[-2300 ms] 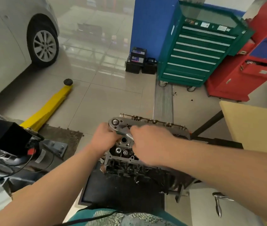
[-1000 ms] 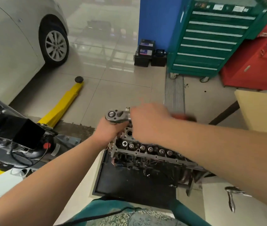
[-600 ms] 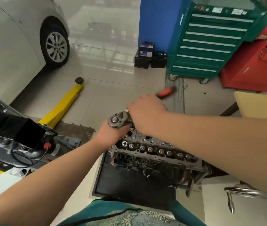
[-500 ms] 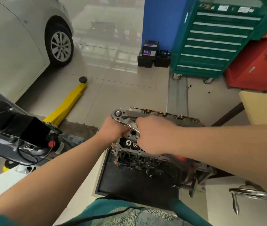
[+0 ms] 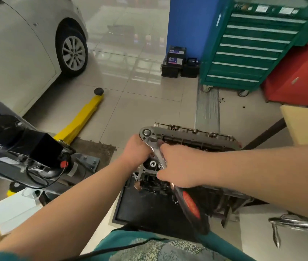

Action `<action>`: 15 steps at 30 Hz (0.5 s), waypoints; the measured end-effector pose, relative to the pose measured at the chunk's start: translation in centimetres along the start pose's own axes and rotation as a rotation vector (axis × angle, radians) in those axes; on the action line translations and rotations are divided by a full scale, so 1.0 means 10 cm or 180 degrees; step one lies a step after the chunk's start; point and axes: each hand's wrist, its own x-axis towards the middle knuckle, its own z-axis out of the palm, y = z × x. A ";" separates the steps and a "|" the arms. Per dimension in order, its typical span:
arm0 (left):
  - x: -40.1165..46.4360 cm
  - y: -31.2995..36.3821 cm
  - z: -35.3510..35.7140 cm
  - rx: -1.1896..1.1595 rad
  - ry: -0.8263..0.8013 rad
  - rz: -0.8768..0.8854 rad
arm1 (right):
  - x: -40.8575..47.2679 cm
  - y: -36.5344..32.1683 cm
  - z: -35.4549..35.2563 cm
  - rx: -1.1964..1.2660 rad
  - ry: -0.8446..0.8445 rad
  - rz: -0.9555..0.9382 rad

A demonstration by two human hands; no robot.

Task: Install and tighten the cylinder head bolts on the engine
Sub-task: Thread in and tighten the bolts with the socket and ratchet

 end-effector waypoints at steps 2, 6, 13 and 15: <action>-0.02 -0.06 0.01 -0.0223 0.0089 0.0046 | 0.13 0.10 -0.22 -0.0527 0.0277 -0.0029; -0.08 -0.06 0.01 -0.0046 -0.0043 0.0141 | 0.42 0.20 -0.66 -0.1972 0.1026 -0.0365; -0.01 0.03 0.00 -0.0010 0.0150 -0.0236 | 0.08 0.04 -0.11 -0.0029 -0.0140 0.0036; -0.03 0.01 0.03 -0.0152 0.0165 -0.0191 | 0.17 0.14 -0.30 -0.0450 -0.0028 -0.0123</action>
